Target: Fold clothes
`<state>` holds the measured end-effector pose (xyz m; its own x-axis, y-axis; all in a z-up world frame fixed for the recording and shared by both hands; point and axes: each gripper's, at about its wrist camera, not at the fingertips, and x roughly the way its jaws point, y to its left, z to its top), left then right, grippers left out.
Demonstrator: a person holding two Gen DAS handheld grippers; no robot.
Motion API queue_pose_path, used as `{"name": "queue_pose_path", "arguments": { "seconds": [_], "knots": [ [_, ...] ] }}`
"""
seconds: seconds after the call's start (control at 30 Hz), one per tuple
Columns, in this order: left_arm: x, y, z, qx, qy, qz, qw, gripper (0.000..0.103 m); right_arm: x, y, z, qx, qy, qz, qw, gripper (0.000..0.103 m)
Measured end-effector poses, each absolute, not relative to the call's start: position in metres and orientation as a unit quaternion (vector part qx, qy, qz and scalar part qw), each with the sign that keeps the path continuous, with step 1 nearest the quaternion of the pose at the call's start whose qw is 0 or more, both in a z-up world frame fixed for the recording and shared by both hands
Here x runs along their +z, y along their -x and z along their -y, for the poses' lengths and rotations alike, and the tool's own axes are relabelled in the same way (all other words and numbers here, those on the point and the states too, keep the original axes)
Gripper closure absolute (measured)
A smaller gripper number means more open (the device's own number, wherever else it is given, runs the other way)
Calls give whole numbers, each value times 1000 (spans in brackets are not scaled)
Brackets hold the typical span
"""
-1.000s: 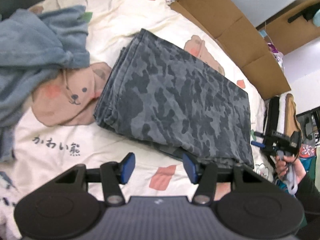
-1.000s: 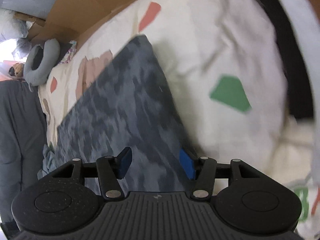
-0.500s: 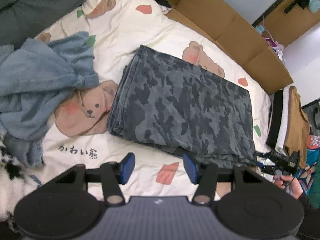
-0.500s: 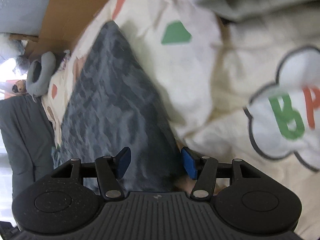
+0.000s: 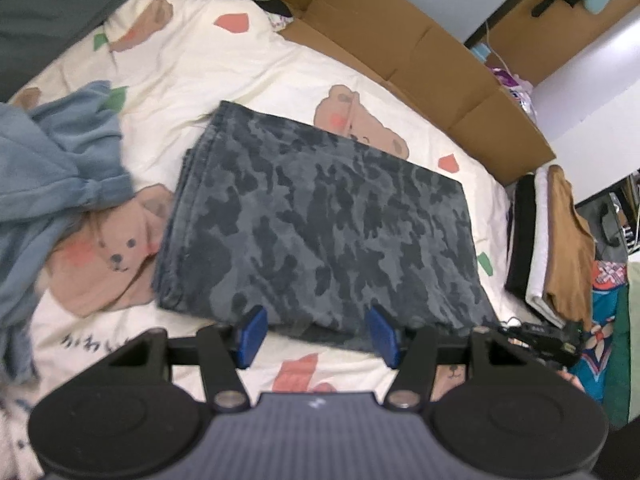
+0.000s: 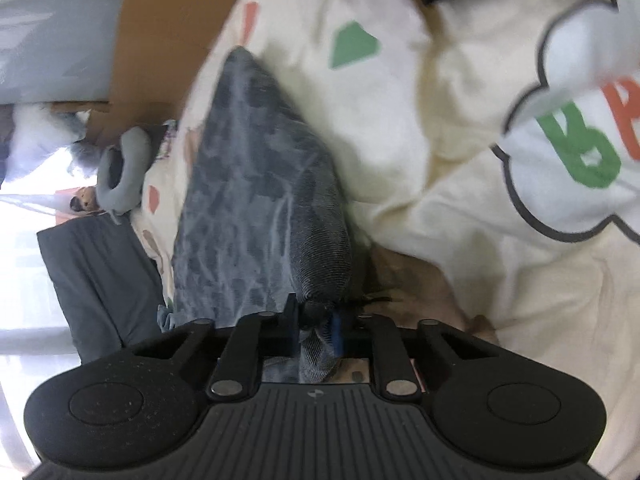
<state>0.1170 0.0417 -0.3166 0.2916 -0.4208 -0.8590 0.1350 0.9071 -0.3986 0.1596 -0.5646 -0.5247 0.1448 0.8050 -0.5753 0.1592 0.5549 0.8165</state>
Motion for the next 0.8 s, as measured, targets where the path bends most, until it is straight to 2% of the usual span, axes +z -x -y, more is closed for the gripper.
{"name": "queue_pose_path", "arguments": {
  "seconds": [0.33,0.57,0.73,0.8],
  "knots": [
    [-361,-129,-12,-212,135,-565,786,46,-482,-173,557,246,-331,-622,666,95],
    [-367,-150,23,-246,117,-573,773,49,-462,-180,551,285,-270,-623,676,94],
    [-373,-162,45,-255,89,-582,767,51,-471,-185,553,306,-265,-624,669,93],
    [-378,-168,52,-255,88,-585,765,51,-479,-184,556,309,-270,-626,664,88]
  ]
}}
